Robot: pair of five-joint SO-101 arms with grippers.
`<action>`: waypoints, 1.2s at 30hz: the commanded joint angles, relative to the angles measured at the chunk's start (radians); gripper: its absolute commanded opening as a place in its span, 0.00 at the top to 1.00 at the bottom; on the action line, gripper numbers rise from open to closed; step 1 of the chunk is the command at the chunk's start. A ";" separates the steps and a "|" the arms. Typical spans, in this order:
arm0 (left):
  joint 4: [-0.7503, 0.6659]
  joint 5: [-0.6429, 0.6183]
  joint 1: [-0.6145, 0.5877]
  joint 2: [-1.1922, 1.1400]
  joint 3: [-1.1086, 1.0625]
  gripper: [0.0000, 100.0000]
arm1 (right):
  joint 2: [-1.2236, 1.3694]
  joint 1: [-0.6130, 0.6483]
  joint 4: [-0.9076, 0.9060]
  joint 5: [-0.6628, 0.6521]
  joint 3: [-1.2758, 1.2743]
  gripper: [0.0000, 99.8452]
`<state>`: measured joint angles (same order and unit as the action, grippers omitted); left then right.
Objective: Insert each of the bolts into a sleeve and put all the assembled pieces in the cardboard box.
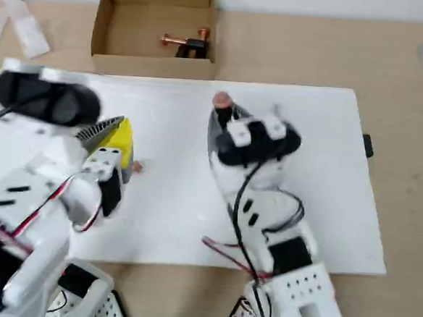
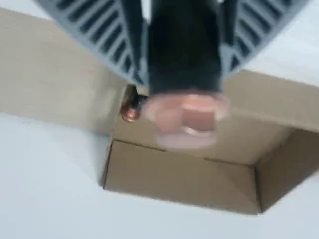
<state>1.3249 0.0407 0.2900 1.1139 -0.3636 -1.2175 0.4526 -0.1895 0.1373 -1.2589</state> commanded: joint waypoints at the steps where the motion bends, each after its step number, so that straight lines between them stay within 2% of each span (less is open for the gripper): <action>1: -0.021 0.063 -0.057 -0.001 -0.098 0.99 | 0.237 -0.022 0.044 0.037 0.251 0.99; 10: -0.017 0.224 -0.058 -0.008 -0.241 0.99 | 0.865 -0.022 0.038 0.052 0.786 0.99; 20: -0.015 0.247 -0.063 -0.002 -0.311 0.99 | 1.469 -0.028 0.037 0.052 1.328 0.99; 31: -0.015 0.247 -0.064 -0.002 -0.311 0.99 | 2.058 -0.140 0.035 0.055 1.923 0.99; 36: -0.014 0.247 -0.064 -0.002 -0.311 0.99 | 2.223 -0.143 -0.071 0.055 2.144 0.99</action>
<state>1.3218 0.2846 0.2409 1.1109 -0.6782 0.9766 0.3222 -0.2263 0.1880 0.7050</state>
